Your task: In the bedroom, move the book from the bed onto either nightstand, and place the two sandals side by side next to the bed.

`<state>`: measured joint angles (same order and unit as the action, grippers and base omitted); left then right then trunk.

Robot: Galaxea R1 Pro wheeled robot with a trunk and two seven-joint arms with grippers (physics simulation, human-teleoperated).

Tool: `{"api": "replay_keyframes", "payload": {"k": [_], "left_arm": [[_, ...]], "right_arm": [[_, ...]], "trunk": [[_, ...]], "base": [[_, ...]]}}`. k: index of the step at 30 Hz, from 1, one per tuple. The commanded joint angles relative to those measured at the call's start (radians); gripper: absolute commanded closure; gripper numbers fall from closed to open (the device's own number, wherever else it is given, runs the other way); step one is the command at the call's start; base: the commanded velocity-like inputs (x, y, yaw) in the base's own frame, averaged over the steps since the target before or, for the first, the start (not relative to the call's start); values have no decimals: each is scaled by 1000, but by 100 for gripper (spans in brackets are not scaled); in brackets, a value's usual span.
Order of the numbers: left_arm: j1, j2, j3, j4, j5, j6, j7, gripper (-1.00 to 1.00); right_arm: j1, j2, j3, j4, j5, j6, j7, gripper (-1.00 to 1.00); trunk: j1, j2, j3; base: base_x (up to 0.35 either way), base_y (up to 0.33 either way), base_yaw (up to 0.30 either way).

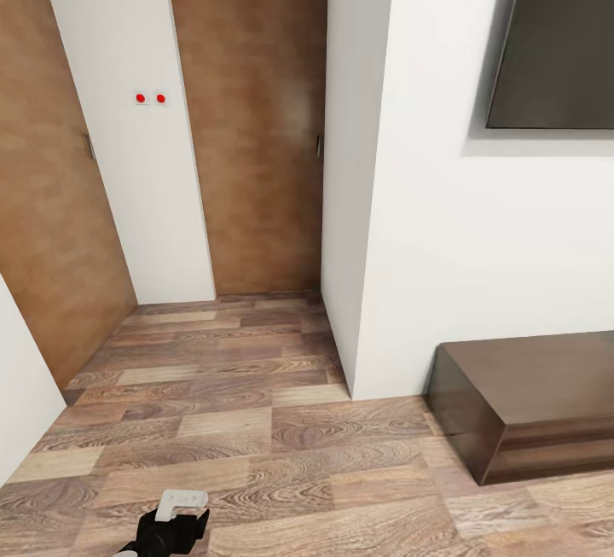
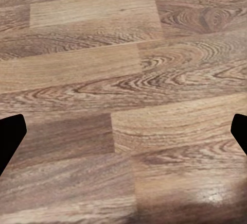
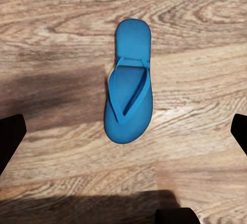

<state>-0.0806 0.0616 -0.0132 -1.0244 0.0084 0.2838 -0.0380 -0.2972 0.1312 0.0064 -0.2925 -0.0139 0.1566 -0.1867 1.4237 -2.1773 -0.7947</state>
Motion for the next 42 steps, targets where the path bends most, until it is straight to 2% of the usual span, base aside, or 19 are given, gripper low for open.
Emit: {"api": "replay_keyframes", "payload": {"k": [1, 13, 18, 28, 29, 36, 42], "left_arm": [[0, 1, -1, -2, 1, 5, -2, -100], [-2, 1, -1, -2, 1, 6, -1, -100], [17, 3, 9, -30, 8, 30, -4, -100], [-2, 31, 14, -86, 11, 86, -6, -100], [-4, 34, 14, -325, 10, 380, -6, -100], [-50, 69, 15, -456, 6, 539, -5, -100], [-128, 82, 16, -489, 6, 600, -6, -100]], "right_arm": [[0, 0, 1, -2, -1, 6, -4, -100], [0, 0, 1, -2, -1, 7, -4, -100], [6, -4, 3, -30, 2, 15, -18, -100], [2, -5, 4, -60, 2, 20, -28, -100], [1, -5, 4, -60, 2, 20, -29, -100], [-23, -4, 4, -62, 1, 23, -32, -100], [-37, -3, 4, -59, 0, 48, -35, -100]], "trunk": [[0, 0, -1], [0, 0, -1], [0, 0, -1], [0, 0, -1], [0, 0, -1], [0, 0, -1], [0, 0, -1]], "base": [[0, 0, 0], [0, 0, 0], [0, 0, 0], [0, 0, 0], [0, 0, 0], [0, 0, 0], [0, 0, 0]]}}
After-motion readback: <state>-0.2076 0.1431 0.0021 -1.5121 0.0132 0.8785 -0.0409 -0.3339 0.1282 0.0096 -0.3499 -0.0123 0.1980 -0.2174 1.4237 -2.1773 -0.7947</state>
